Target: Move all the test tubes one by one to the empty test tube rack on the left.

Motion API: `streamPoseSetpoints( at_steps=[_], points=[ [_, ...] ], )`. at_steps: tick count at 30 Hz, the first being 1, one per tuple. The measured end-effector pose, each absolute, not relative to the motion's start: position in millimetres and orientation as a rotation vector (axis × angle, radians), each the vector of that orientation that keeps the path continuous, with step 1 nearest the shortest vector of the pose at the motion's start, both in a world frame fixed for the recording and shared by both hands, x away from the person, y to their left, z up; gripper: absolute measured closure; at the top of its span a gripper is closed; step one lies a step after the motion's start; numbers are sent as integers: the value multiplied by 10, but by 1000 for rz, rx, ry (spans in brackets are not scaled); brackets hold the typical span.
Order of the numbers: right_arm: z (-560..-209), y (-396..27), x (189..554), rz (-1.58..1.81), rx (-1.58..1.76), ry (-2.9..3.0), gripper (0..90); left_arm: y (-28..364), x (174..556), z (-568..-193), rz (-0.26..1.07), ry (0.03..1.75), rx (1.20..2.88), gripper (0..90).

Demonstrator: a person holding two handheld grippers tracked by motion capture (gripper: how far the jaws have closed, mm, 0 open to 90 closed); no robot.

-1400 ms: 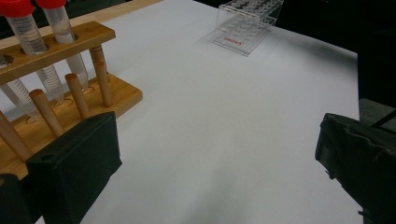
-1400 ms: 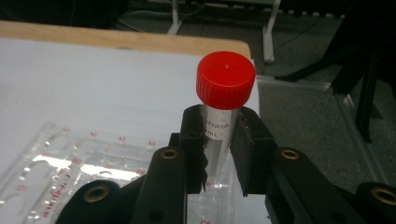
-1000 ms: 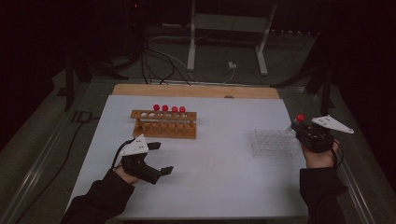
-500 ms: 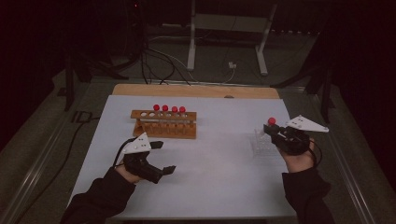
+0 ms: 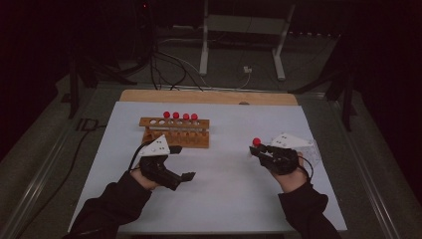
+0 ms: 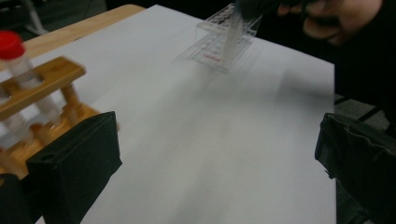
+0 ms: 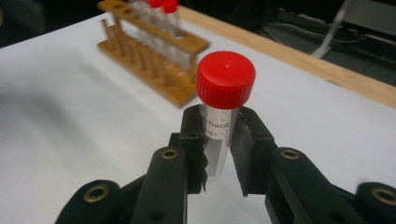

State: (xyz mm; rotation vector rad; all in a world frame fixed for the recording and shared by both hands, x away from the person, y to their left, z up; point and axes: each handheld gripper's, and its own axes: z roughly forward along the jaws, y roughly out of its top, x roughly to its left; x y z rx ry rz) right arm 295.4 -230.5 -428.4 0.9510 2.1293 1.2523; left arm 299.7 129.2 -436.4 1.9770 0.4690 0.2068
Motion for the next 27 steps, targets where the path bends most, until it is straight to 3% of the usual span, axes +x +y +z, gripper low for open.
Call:
streamPoseSetpoints(
  at_steps=[13,19,27],
  points=[
    [-4454,-1860,2872,1272,815,2290,751,828,3035,-4120,187,365,1993,16],
    [-4472,-1763,2831,1283,786,2320,752,627,3041,-4086,187,324,1990,71],
    [-4477,-1707,2801,1292,771,2344,752,440,3069,-4128,226,307,1987,290]
  ],
)
